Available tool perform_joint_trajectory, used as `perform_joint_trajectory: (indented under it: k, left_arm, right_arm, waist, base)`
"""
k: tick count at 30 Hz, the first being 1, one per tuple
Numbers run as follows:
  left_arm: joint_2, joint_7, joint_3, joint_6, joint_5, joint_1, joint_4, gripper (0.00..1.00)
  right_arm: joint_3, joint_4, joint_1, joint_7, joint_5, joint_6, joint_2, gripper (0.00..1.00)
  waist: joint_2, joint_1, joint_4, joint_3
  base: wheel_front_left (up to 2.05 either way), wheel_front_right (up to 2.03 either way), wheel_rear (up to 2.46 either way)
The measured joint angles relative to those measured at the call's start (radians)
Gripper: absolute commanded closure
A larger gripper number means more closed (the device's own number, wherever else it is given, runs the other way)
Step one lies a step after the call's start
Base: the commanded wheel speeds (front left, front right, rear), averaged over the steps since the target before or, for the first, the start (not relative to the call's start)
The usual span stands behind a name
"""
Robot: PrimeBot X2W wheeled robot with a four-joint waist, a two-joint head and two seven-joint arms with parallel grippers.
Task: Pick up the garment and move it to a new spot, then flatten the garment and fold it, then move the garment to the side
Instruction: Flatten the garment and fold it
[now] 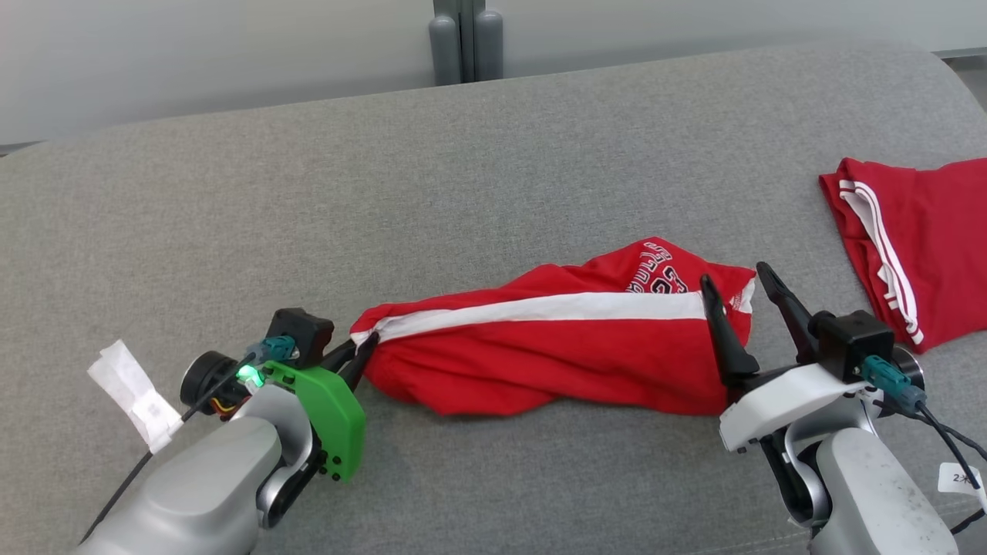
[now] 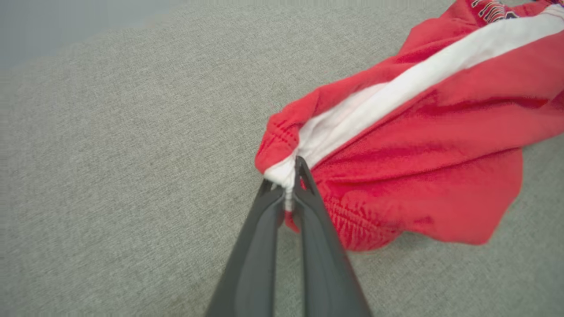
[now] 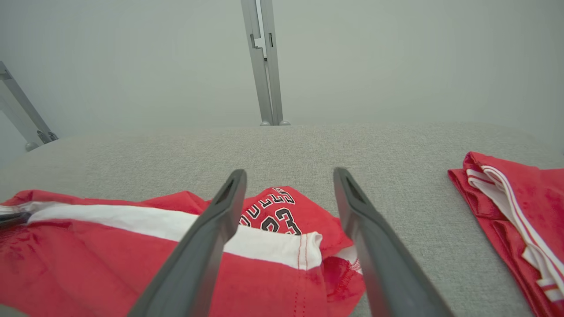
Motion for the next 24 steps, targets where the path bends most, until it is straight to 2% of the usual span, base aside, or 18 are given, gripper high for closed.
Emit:
perform_joint_trajectory:
  k: [1,2,3,4,11,17,20,24]
  left_arm:
    - [-0.005,-0.009,0.006,0.007,-0.006,0.004,0.008,1.0]
    - [-0.008,-0.023,0.014,0.016,-0.007,0.011,0.013,0.76]
    - [-0.011,-0.045,0.03,0.026,-0.018,0.021,0.015,0.11]
    - [-0.013,-0.063,0.048,0.034,-0.031,0.031,0.014,0.0]
    - [-0.019,-0.103,0.196,0.054,-0.061,0.128,-0.054,0.0]
    - [-0.029,-0.108,0.553,0.085,0.088,0.276,-0.252,0.0]
    - [-0.073,-0.108,0.717,0.081,0.185,0.373,-0.341,0.0]
    - [-0.133,-0.108,0.887,0.053,0.319,0.47,-0.409,0.0]
  right_arm:
    - [-0.003,-0.003,0.0,0.002,-0.001,0.0,0.0,0.0]
    - [-0.006,-0.005,0.002,0.003,-0.002,0.0,0.0,0.0]
    - [-0.009,-0.008,0.004,0.003,-0.004,0.0,0.001,0.0]
    - [-0.011,-0.011,0.007,0.006,-0.007,0.0,0.001,0.0]
    - [-0.03,-0.029,0.021,0.017,-0.012,0.0,-0.005,0.0]
    - [-0.056,-0.046,0.038,0.026,-0.018,0.0,-0.011,0.0]
    - [-0.067,-0.055,0.042,0.031,-0.021,0.0,-0.011,0.0]
    - [-0.073,-0.063,0.044,0.038,-0.028,0.0,-0.01,0.0]
  waist:
    - [0.0,0.0,0.002,-0.001]
    - [0.0,0.0,0.004,-0.002]
    - [0.0,0.0,0.005,-0.004]
    - [0.0,0.0,0.007,-0.006]
    - [0.0,0.0,0.019,-0.031]
    - [0.0,0.0,0.037,-0.049]
    - [0.0,0.0,0.045,-0.056]
    - [0.0,0.0,0.052,-0.069]
  base:
    - [0.0,0.0,0.0]
    - [0.0,0.0,0.0]
    - [0.0,0.0,0.0]
    - [0.0,0.0,0.0]
    - [0.0,0.0,0.0]
    - [0.0,0.0,0.0]
    - [0.0,0.0,0.0]
    - [0.0,0.0,0.0]
